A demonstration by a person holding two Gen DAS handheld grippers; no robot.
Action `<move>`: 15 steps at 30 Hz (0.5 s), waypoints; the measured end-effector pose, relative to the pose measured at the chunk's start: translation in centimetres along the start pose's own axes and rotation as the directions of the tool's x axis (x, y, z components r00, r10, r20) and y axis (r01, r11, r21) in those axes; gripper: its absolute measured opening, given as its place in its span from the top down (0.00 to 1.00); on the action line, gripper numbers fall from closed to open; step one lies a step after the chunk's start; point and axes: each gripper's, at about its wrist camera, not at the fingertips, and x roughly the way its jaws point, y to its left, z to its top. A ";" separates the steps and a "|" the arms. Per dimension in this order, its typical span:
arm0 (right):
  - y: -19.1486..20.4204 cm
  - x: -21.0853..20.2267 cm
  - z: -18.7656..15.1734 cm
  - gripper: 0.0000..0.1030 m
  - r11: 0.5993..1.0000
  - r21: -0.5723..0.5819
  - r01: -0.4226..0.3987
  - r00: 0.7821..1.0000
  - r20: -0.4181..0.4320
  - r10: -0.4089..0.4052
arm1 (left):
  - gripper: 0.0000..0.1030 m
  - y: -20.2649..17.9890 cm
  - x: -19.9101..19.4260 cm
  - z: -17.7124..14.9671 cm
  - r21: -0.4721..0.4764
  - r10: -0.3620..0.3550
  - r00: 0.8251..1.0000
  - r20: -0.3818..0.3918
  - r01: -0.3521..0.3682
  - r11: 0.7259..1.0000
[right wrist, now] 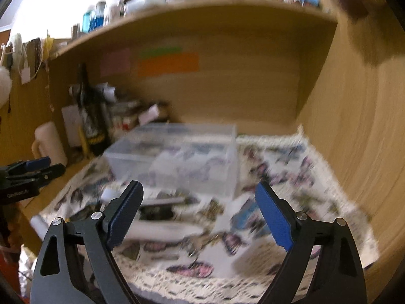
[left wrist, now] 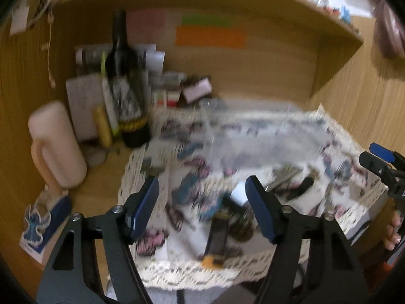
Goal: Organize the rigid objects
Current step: 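Grasp the black-and-gold bottle with the left tool while the right tool grasps the keys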
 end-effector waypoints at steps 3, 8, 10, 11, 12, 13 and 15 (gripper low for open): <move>0.7 1.5 -1.2 0.13 0.999 -0.028 -0.039 0.997 -0.072 0.037 | 0.32 0.1 0.8 -1.6 0.006 -0.001 0.999 -0.053 0.001 1.000; 2.5 3.4 -2.5 0.13 0.990 -0.095 -0.107 0.983 -0.161 0.091 | 0.37 0.3 2.3 -3.9 0.001 -0.022 0.988 -0.150 0.023 1.000; 3.0 3.9 -3.0 0.13 0.986 -0.120 -0.113 0.977 -0.192 0.088 | 0.43 0.3 2.9 -4.6 -0.005 -0.032 0.983 -0.182 0.031 1.000; 2.9 4.1 -3.1 0.13 0.987 -0.119 -0.103 0.976 -0.203 0.078 | 0.44 0.2 3.2 -4.9 -0.006 -0.034 0.981 -0.193 0.034 0.999; 2.8 4.5 -3.3 0.13 0.989 -0.115 -0.093 0.976 -0.209 0.068 | 0.46 0.2 3.4 -5.1 -0.006 -0.037 0.979 -0.201 0.036 0.999; 2.4 4.7 -3.5 0.13 0.992 -0.101 -0.081 0.974 -0.218 0.058 | 0.46 0.1 3.6 -5.3 -0.004 -0.039 0.978 -0.203 0.039 0.999; 1.7 5.0 -3.9 0.13 0.994 -0.076 -0.075 0.970 -0.238 0.056 | 0.49 -0.3 3.8 -5.6 0.011 -0.039 0.979 -0.201 0.042 0.999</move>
